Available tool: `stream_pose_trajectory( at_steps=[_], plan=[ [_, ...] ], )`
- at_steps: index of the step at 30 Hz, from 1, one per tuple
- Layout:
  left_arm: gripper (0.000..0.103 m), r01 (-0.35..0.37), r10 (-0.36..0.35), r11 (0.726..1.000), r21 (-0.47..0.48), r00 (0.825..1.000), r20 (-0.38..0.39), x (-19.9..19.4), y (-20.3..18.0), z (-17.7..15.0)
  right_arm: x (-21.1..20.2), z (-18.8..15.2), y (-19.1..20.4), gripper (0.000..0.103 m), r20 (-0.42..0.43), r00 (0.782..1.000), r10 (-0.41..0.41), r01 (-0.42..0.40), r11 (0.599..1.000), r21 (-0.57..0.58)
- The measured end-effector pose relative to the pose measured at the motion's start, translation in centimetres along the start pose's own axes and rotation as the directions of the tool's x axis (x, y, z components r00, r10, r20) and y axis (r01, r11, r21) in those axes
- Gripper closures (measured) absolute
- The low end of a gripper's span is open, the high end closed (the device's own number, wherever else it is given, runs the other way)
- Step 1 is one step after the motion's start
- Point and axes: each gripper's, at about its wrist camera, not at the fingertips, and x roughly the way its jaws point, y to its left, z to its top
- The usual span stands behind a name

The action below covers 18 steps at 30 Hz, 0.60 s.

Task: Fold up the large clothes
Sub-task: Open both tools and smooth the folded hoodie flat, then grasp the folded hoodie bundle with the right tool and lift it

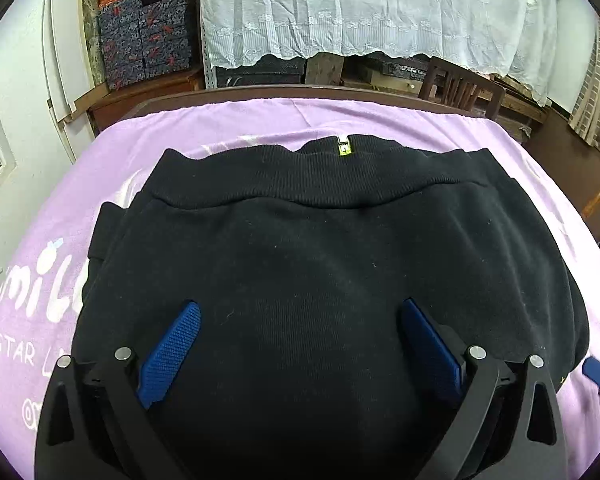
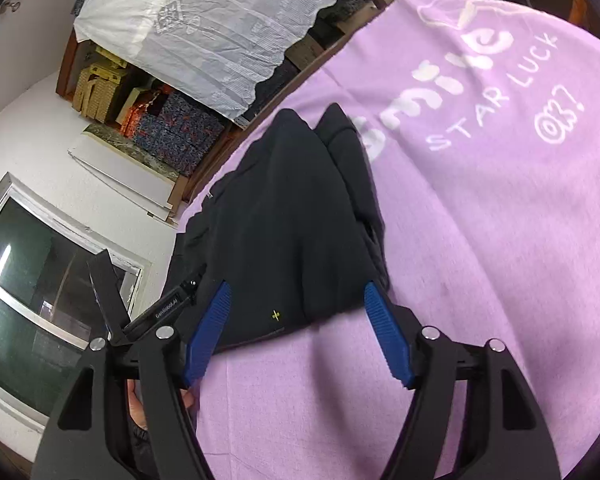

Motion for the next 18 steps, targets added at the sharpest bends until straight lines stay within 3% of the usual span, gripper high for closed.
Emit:
stream_pose_trajectory(
  at_steps=[5,9,13,18],
  plan=[
    [0.003,0.001,-0.001,1.000,0.001,1.000,0.004,0.1,0.3,-0.2,-0.1,-1.0,-0.5,0.034,-0.008,1.000,0.006,-0.006,0.998,0.067],
    [0.003,0.005,-0.005,1.000,0.002,1.000,0.006,0.2,0.4,-0.2,0.8,-1.8,-0.3,0.036,-0.028,0.998,-0.053,0.055,0.992,0.112],
    [0.003,0.005,-0.005,1.000,0.003,1.000,0.006,0.3,0.3,-0.2,1.7,-1.1,0.0,0.036,0.011,0.993,-0.113,0.110,0.980,0.167],
    [0.003,0.001,-0.001,1.000,0.006,1.000,0.007,0.3,0.2,-0.2,3.1,0.1,-0.3,0.035,0.100,0.985,-0.138,0.106,0.956,0.274]
  ],
)
